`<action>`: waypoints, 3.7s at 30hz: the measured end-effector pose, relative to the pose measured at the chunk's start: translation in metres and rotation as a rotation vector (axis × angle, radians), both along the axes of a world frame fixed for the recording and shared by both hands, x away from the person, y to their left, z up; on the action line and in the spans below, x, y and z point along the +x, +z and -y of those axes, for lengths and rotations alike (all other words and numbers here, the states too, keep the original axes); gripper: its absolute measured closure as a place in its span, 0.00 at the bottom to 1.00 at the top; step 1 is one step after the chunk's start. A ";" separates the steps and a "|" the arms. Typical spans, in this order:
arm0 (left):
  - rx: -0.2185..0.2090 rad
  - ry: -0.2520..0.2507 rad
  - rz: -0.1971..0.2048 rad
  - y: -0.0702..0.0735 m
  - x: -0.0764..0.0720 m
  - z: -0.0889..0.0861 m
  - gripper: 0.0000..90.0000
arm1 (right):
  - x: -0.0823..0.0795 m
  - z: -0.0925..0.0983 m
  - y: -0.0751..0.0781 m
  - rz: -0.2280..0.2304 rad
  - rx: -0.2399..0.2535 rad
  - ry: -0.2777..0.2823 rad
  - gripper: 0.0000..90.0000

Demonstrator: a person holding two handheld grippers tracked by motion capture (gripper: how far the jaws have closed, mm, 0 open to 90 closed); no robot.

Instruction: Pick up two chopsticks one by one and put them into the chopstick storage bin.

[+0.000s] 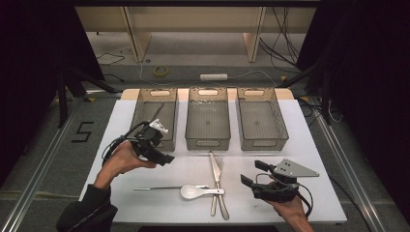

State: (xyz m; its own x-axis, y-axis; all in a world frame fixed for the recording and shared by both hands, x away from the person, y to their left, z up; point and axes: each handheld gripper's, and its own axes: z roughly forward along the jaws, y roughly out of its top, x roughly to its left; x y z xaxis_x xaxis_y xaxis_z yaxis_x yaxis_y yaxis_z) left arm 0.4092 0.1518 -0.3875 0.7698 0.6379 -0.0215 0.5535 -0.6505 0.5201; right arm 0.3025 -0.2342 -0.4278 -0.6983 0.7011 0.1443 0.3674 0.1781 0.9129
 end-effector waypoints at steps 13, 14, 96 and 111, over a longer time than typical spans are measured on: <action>0.120 -0.087 -0.052 -0.022 -0.015 0.007 0.22 | 0.000 -0.001 0.000 -0.001 -0.005 0.001 0.29; 0.130 -0.092 -0.053 -0.023 -0.016 0.008 0.23 | 0.000 -0.001 0.000 -0.001 -0.005 0.002 0.29; 0.317 -0.363 -0.165 -0.073 -0.040 0.036 0.94 | 0.000 -0.002 -0.001 0.000 -0.019 0.004 0.30; 0.273 -0.359 -0.127 -0.063 -0.038 0.029 0.95 | 0.000 -0.002 0.000 0.001 -0.018 0.004 0.30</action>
State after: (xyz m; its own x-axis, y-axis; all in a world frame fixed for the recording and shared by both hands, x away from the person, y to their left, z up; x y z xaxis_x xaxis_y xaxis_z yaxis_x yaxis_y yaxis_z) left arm 0.3711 0.1224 -0.4506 0.9450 0.3270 0.0016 0.3165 -0.9160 0.2464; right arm 0.3023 -0.2326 -0.4282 -0.7016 0.7005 0.1310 0.3653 0.1957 0.9101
